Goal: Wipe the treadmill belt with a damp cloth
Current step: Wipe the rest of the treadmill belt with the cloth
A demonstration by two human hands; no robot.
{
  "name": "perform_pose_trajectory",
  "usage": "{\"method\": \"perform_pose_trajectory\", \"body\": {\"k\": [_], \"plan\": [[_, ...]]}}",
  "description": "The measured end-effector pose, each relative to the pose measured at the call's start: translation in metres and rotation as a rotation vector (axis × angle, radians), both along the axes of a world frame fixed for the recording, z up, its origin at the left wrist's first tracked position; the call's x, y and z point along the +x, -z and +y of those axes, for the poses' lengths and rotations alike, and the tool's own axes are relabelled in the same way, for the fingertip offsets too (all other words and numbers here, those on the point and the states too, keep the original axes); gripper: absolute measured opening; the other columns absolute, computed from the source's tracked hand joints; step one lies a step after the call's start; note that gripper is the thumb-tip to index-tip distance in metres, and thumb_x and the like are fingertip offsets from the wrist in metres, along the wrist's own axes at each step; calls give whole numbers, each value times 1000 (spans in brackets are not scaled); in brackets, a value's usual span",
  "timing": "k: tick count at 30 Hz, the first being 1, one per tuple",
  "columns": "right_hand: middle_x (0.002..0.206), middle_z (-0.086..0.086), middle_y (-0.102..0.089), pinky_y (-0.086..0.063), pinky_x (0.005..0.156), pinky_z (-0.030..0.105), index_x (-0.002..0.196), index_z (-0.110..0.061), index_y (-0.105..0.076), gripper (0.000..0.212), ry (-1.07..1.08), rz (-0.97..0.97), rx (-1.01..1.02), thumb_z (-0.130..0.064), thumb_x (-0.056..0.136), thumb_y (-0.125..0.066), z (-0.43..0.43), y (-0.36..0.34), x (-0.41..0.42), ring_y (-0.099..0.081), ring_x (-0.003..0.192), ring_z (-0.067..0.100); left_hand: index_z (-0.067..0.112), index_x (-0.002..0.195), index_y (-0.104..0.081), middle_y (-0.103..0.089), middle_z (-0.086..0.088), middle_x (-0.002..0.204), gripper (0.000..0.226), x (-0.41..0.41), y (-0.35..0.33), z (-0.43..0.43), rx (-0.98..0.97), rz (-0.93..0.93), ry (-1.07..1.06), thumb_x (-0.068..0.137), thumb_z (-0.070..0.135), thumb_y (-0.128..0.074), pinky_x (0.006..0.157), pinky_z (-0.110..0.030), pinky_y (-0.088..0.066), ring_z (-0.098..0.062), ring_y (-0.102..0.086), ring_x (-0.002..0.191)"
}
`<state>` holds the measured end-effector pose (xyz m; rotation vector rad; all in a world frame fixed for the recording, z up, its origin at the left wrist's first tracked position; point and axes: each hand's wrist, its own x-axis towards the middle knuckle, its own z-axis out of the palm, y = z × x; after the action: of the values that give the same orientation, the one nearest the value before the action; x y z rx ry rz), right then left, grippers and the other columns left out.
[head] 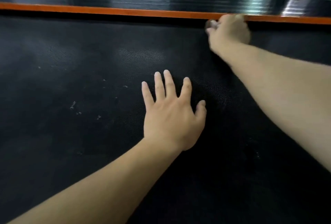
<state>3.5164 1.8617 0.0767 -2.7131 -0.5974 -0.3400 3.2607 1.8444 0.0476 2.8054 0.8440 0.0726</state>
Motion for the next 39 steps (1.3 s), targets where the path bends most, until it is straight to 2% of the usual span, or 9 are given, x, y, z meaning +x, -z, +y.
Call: {"method": "perform_pose_trajectory", "body": {"k": [3, 8, 13, 18, 20, 24, 28, 33, 39], "plan": [[109, 6, -57, -45, 77, 34, 104, -22, -69, 36, -298, 18, 16, -54, 88, -63, 2, 9, -25, -56, 95, 26, 31, 162, -6, 8, -16, 170, 73, -1, 0, 2, 19, 5, -19, 99, 65, -18, 122, -59, 10, -31, 19, 155], [121, 12, -62, -48, 83, 40, 116, -17, -64, 44, 87, 52, 36, -53, 92, -55, -26, -4, 38, -61, 108, 35, 32, 162, -9, 4, -14, 170, 74, -1, 2, 1, 45, 0, -28, 98, 68, -16, 123, -58, 8, -30, 14, 156], [102, 11, -63, -43, 73, 33, 92, -20, -68, 36, -326, 4, 38, -55, 88, -59, -52, 13, -1, -59, 89, 31, 34, 160, -12, 0, -13, 170, 78, 1, 1, 1, 52, 10, -54, 92, 70, -12, 124, -58, 6, -29, 10, 157], [106, 18, -65, -45, 78, 35, 87, -16, -65, 42, -104, 32, 19, -56, 89, -54, -87, -8, 31, -62, 97, 36, 34, 161, -11, 1, -12, 171, 78, 2, 1, 0, 54, 15, -50, 92, 71, -11, 124, -57, 5, -28, 10, 157], [99, 13, -58, -45, 74, 35, 89, -19, -67, 44, -259, 4, 23, -61, 89, -57, -97, 2, 2, -58, 87, 33, 35, 160, -11, 0, -12, 171, 79, 1, 1, 0, 58, 20, -58, 91, 71, -10, 124, -56, 5, -27, 10, 157], [81, 2, -44, -32, 59, 29, 69, -26, -46, 41, -551, -11, -2, -60, 92, -51, -138, 5, -38, -48, 69, 22, 35, 161, -11, 0, -11, 171, 79, 1, 0, 0, 56, 27, -58, 91, 72, -11, 124, -56, 4, -26, 10, 157], [89, 8, -46, -36, 67, 34, 80, -18, -60, 41, -251, -27, 45, -55, 95, -52, -148, 2, -26, -58, 89, 36, 35, 160, -12, -1, -11, 171, 75, 0, 0, 1, 59, 29, -57, 95, 71, -15, 124, -56, 4, -26, 9, 157], [81, -3, -41, -38, 59, 29, 70, -22, -50, 43, -736, 35, 15, -61, 89, -47, -179, 13, -119, -46, 69, 17, 34, 160, -14, -1, -12, 171, 72, 0, 1, 0, 58, 21, -58, 97, 68, -20, 124, -56, 4, -27, 9, 157], [81, 0, -38, -33, 61, 31, 74, -19, -54, 40, -332, -71, 60, -55, 91, -53, -191, 11, -94, -54, 77, 33, 35, 161, -14, 1, -11, 171, 69, -1, -1, 0, 8, 9, -58, 100, 65, -21, 124, -55, 8, -26, 11, 157]]}}
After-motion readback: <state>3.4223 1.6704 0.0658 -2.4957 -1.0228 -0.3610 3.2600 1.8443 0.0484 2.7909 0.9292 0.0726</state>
